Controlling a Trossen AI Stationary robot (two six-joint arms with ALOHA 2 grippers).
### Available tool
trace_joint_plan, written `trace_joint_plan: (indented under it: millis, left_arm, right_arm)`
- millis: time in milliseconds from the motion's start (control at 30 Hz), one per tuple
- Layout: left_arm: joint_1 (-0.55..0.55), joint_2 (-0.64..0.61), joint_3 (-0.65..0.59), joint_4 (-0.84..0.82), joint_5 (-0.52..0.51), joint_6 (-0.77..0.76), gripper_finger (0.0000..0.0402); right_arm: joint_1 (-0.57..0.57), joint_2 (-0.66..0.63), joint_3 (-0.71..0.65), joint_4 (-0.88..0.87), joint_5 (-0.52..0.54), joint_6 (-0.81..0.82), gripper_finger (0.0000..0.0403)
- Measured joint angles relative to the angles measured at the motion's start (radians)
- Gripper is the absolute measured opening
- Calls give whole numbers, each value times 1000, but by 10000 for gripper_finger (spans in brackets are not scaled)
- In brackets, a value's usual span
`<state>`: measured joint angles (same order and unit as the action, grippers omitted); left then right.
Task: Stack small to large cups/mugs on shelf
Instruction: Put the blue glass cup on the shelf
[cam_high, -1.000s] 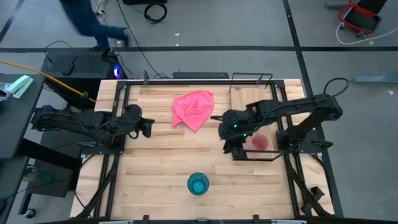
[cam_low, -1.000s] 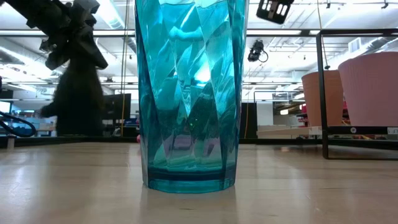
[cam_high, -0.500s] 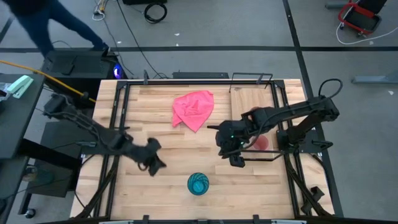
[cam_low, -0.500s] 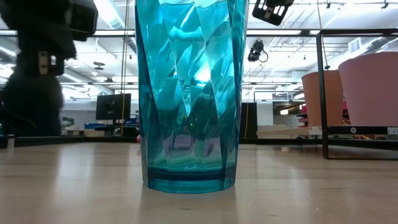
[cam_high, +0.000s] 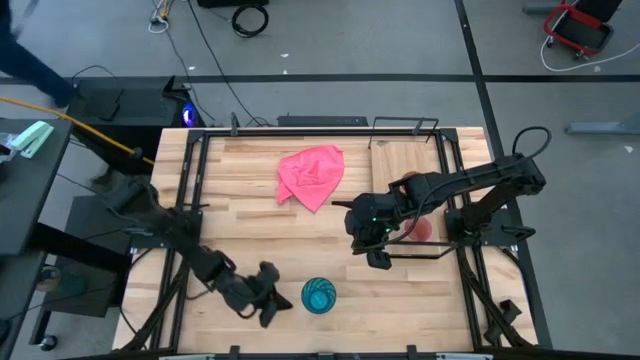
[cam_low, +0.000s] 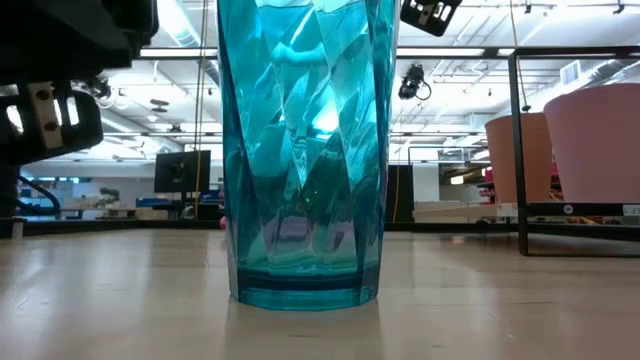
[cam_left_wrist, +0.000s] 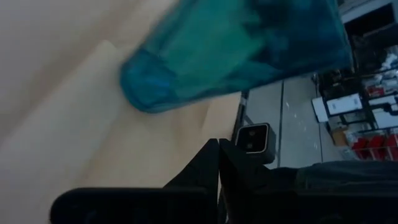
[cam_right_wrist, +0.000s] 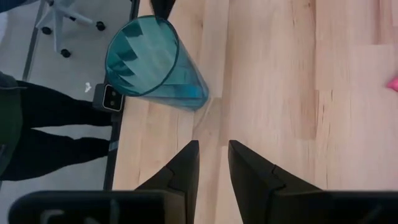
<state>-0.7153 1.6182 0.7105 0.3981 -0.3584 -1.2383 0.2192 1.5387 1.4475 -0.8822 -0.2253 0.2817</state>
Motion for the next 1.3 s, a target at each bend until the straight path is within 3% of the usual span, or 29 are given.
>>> trace_joint_plan:
  millis: [267,533,1300]
  left_arm:
    - [0,167,179,-3,-4,70,11]
    - [16,253,258,-6,-127,81,19]
    - [189,282,264,-11,-158,172,11]
  right_arm:
    - [0,0,0,1,0,3,94]
    - [0,0,0,1,0,11,94]
    - [-6,0,0,0,53,3,94]
